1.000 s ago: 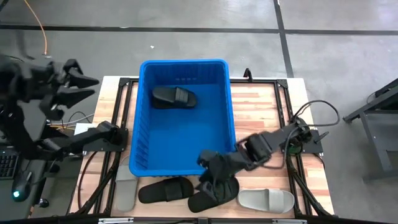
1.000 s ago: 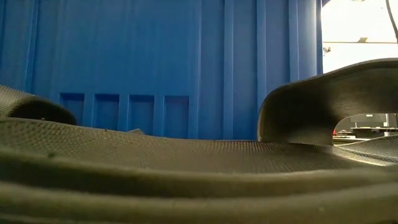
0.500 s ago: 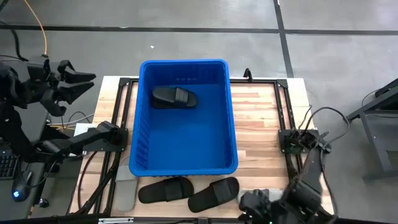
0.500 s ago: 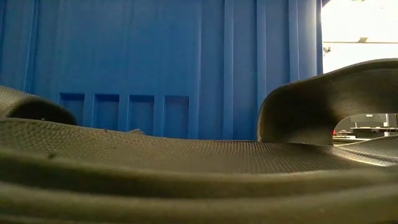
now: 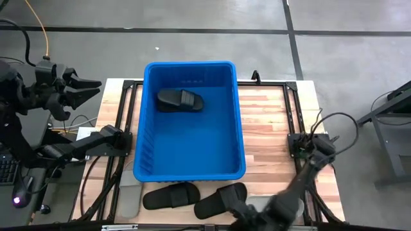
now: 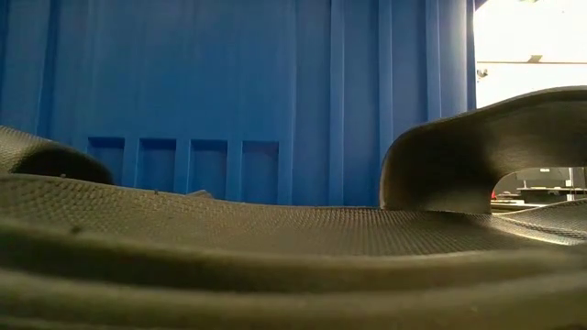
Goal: Pick and place slides into bin
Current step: Put the right black slide into the blue container
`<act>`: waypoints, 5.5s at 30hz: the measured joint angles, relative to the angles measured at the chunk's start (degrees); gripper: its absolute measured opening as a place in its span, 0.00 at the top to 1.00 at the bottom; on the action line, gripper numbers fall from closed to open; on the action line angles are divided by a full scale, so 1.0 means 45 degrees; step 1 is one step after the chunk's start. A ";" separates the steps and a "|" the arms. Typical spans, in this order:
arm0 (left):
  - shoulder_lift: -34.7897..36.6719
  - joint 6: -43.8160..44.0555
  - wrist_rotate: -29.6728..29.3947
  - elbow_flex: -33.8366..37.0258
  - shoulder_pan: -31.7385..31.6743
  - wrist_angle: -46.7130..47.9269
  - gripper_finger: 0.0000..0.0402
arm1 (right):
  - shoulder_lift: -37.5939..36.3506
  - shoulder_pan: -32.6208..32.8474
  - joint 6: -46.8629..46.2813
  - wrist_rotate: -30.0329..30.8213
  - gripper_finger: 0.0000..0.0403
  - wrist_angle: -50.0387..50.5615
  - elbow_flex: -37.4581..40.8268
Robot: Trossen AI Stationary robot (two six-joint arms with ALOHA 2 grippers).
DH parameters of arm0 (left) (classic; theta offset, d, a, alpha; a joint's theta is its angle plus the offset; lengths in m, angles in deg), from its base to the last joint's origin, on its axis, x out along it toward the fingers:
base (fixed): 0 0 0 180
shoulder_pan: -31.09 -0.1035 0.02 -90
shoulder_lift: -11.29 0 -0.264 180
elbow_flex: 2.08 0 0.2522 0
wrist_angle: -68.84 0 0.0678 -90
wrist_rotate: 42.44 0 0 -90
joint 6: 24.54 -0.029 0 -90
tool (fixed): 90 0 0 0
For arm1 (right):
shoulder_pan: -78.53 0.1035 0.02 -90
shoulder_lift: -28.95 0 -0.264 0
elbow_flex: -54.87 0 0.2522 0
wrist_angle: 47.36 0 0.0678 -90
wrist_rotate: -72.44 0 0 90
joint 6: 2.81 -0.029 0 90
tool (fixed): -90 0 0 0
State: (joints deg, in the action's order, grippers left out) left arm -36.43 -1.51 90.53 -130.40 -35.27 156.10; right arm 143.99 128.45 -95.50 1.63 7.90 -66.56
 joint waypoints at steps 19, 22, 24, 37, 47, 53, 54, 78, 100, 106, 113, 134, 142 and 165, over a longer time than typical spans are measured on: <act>0.0000 0.0613 -0.0012 0.0000 -0.0005 -0.0004 0.57 | -0.6063 -0.0459 -0.1816 0.0173 0.64 -0.9316 1.3064; 0.0005 0.0501 -0.0008 0.0000 -0.0005 -0.0004 0.57 | -0.6809 -0.0510 -0.2678 0.0235 0.64 -0.9559 1.4281; 0.0005 0.0422 0.0002 0.0000 0.0000 0.0000 0.57 | -0.6950 -0.0520 -0.2950 0.0523 0.63 -1.0125 1.4805; 0.0005 0.0316 -0.0093 0.0000 0.0000 0.0394 0.57 | -0.6778 -0.0763 -0.3479 0.0309 0.58 -1.0225 1.5181; 0.0010 0.0300 -0.0095 0.0000 0.0000 0.0784 0.57 | -0.5118 -0.0685 -0.4152 -0.0332 0.52 -1.0979 1.4248; 0.0010 0.0295 -0.0131 0.0000 0.0000 0.0773 0.57 | -0.4353 -0.1131 -0.3988 -0.1025 0.52 -1.0922 1.3866; 0.0010 0.0297 -0.0134 0.0000 0.0000 0.0773 0.57 | -0.4206 -0.1176 -0.4020 -0.1186 0.52 -1.0880 1.3872; 0.0010 0.0331 -0.0124 0.0000 0.0000 0.1035 0.57 | -0.3881 -0.1875 -0.2781 -0.1148 0.68 -1.1278 1.3879; 0.0010 0.0132 -0.0129 0.0000 0.0000 0.1040 0.57 | -0.3924 -0.0277 -0.3142 0.1028 1.00 -1.0230 1.2614; 0.0010 0.0132 -0.0129 0.0000 -0.0002 0.1045 0.57 | -0.3929 -0.0117 -0.2706 0.1181 1.00 -0.8470 1.1064; 0.0010 0.0137 -0.0129 0.0000 0.0000 0.1045 0.57 | -0.3929 0.0048 -0.3448 0.1037 1.00 -0.2312 0.7964; 0.0010 0.0270 0.0007 0.0000 -0.0002 0.1050 0.57 | -0.3992 0.0556 -0.2523 0.0981 1.00 0.5358 -0.1331; 0.0010 0.0285 0.0009 -0.0005 0.0000 0.1272 0.57 | -0.3992 -0.1186 0.0147 0.3260 1.00 0.3653 -0.2790; 0.0010 -0.0177 -0.0024 -0.0005 -0.0005 0.2017 0.57 | -0.3123 -1.0834 0.4961 -0.3554 1.00 0.0963 -0.3403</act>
State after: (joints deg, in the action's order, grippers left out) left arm -36.39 -2.31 90.42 -130.43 -35.30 165.17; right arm 129.94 79.69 -73.18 -14.36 12.23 -81.87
